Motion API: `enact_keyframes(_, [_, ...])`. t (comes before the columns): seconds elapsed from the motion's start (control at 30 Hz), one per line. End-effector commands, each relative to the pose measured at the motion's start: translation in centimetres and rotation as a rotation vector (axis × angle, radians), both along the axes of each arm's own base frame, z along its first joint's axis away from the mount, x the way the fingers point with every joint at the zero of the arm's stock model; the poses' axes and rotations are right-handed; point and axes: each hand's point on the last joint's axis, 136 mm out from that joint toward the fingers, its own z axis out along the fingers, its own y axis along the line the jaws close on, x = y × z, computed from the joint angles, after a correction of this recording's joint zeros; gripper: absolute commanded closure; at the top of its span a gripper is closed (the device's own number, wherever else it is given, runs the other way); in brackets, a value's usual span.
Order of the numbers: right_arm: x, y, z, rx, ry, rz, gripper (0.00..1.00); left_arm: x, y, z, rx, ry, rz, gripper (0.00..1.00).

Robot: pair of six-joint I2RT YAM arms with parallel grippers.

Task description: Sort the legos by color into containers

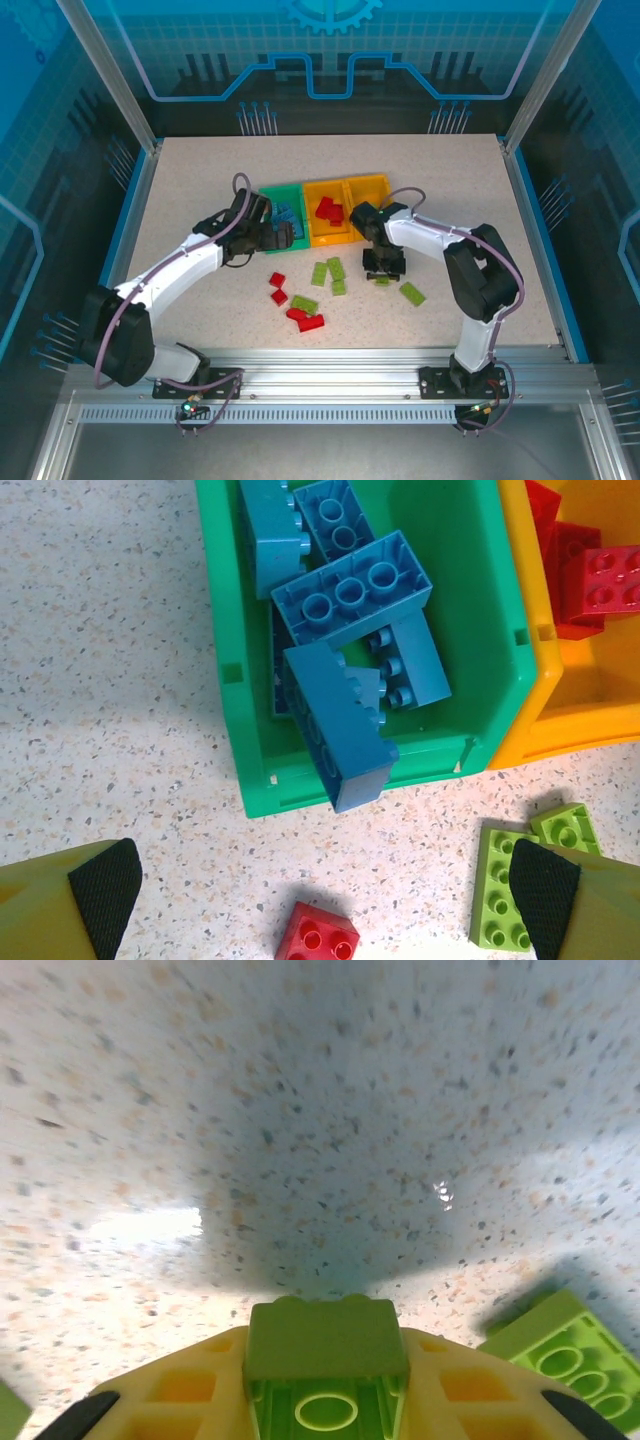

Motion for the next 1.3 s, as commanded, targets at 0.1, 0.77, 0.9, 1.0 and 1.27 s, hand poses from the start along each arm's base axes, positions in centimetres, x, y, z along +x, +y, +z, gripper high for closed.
enact_keyframes(0.1, [4.7,1.4,5.8,0.104,-0.159,0.047,0.69,-1.7,1.3,-0.7,0.004,0.031,0.044,0.01])
enact_keyframes(0.77, [16.5,0.4,6.2,0.173,-0.247,-0.065,0.69,-5.7,-1.4,-6.1,-0.012,0.180,-0.146,0.02])
enact_keyframes(0.9, [17.2,0.1,5.6,0.170,-0.236,-0.088,0.64,-5.9,-2.0,-6.9,0.021,0.196,-0.183,0.03])
enact_keyframes(1.0, [17.3,0.1,5.7,0.173,-0.240,-0.092,0.49,-5.7,-2.3,-7.4,0.033,0.204,-0.196,0.04])
enact_keyframes(1.27, [16.6,0.3,8.9,0.233,-0.312,-0.100,0.19,-5.4,-3.2,-8.3,0.063,0.235,-0.238,0.09])
